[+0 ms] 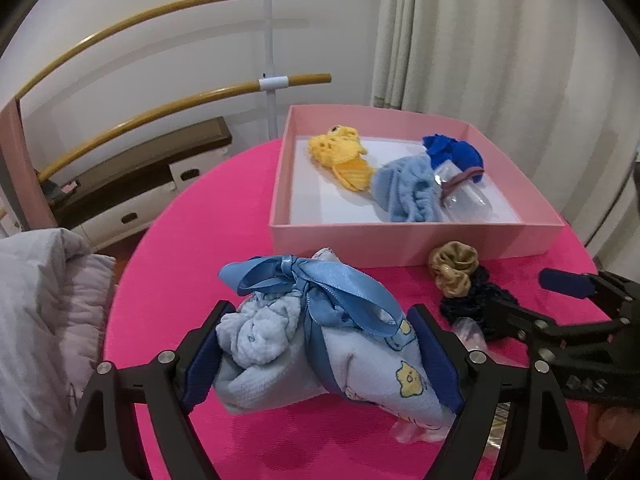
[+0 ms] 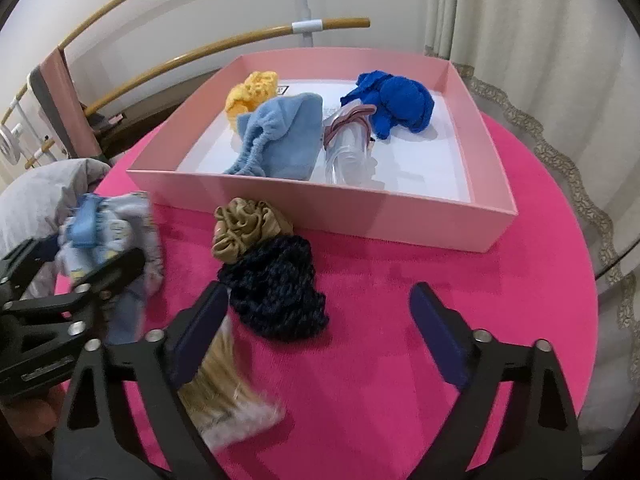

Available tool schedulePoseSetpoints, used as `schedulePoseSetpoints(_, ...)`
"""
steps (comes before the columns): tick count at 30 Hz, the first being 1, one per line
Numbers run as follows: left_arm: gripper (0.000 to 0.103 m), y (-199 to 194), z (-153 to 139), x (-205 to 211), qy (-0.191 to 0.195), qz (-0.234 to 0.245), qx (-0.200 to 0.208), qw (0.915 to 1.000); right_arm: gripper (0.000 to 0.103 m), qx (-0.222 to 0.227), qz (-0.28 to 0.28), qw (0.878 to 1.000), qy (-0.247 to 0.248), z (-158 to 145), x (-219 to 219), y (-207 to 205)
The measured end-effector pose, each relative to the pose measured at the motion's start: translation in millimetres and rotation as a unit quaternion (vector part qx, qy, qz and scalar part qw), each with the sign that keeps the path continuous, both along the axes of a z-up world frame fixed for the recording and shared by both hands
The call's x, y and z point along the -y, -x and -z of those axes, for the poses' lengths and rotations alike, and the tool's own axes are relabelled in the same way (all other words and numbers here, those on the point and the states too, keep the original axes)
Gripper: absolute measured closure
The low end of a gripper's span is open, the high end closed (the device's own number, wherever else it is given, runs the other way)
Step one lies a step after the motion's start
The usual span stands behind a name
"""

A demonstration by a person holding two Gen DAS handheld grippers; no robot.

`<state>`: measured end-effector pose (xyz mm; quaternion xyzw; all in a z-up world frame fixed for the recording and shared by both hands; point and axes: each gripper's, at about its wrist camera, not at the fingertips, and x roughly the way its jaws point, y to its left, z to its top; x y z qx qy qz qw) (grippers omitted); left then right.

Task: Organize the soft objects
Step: 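Grasp the ribboned baby cloth with left gripper while right gripper grasps black scrunchie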

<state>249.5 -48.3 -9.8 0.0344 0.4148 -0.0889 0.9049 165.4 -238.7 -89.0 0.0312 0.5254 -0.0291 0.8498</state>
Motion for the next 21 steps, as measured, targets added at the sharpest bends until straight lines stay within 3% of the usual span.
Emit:
schedulePoseSetpoints(3, 0.02, 0.7, -0.8, -0.8, -0.004, 0.002, -0.001, 1.0, 0.03, -0.015, -0.01, 1.0, -0.003, 10.9, -2.7, -7.8)
schedulePoseSetpoints(8, 0.02, -0.7, 0.2, -0.5, -0.005, 0.008, -0.003, 1.0, 0.029, -0.017, -0.024, 1.0, 0.004, 16.1, -9.5, -12.2)
schedulePoseSetpoints(11, 0.02, -0.4, 0.5, 0.4, -0.006, 0.012, -0.003, 0.9999, 0.056, -0.011, -0.037, 0.999, -0.01, 12.8, -11.3, -8.1)
schedulePoseSetpoints(13, 0.02, 0.3, 0.0, -0.2, -0.006, 0.013, -0.002, 0.9999, 0.08, -0.007, -0.045, 0.999, -0.023, 10.4, -11.7, -4.2)
schedulePoseSetpoints(16, 0.02, 3.9, -3.4, -4.2, -0.004, 0.015, 0.001, 0.9999, 0.087, 0.006, -0.033, 0.999, -0.032, 5.2, -5.8, 3.5)
schedulePoseSetpoints(21, 0.02, 8.3, -8.2, -5.8, -0.004, 0.017, 0.008, 0.9998, 0.089, 0.023, -0.018, 0.999, -0.042, -8.8, 8.1, 15.8)
